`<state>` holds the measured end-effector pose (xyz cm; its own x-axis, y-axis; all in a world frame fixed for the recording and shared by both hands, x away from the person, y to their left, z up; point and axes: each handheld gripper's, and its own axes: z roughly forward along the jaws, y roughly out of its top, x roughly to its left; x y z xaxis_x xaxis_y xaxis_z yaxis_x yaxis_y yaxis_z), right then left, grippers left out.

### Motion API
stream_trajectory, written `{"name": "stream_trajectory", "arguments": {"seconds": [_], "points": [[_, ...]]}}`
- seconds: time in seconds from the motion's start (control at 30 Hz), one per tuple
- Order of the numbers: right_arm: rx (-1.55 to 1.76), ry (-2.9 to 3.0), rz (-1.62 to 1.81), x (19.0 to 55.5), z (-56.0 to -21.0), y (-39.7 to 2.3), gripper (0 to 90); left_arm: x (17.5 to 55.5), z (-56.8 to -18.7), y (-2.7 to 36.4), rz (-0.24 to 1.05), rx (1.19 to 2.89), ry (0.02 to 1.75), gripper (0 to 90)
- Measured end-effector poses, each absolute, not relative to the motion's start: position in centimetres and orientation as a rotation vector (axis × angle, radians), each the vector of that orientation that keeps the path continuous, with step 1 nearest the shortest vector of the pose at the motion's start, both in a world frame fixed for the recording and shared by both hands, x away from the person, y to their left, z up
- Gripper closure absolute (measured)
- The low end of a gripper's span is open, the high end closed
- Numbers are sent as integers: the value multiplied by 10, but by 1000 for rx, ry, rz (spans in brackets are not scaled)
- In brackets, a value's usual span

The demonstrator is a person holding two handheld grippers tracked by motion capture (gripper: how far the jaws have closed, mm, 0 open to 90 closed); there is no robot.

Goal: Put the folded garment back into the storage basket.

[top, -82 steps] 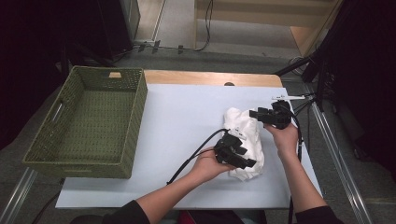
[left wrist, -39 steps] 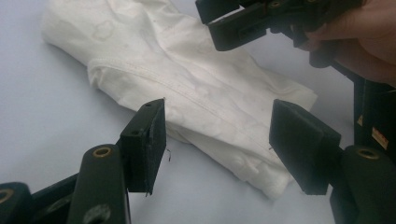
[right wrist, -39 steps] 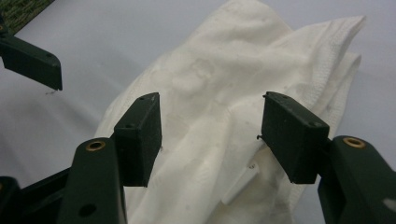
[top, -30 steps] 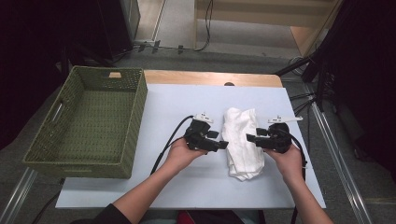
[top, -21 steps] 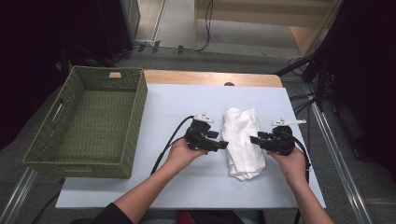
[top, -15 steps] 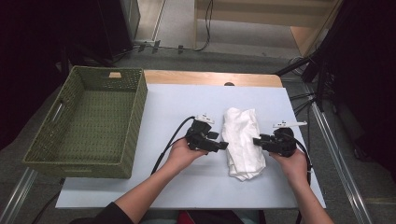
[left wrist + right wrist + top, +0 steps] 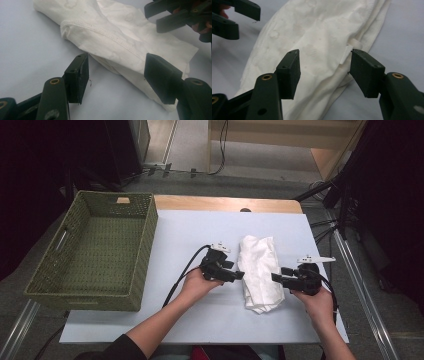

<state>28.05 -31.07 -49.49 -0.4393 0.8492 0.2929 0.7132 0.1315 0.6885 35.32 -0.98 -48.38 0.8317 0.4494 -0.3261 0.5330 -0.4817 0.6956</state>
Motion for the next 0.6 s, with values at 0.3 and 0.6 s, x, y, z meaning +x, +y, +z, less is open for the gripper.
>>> {"name": "stream_trajectory", "arguments": {"seconds": [0.3, 0.6], "points": [[1526, 2246, 1208, 262, -494, -302, 341, 357, -493, -16, -122, 2113, 738, 337], [1518, 2243, 1235, 243, -492, -302, 326, 358, -499, -29, -68, 2164, 706, 278]]}}
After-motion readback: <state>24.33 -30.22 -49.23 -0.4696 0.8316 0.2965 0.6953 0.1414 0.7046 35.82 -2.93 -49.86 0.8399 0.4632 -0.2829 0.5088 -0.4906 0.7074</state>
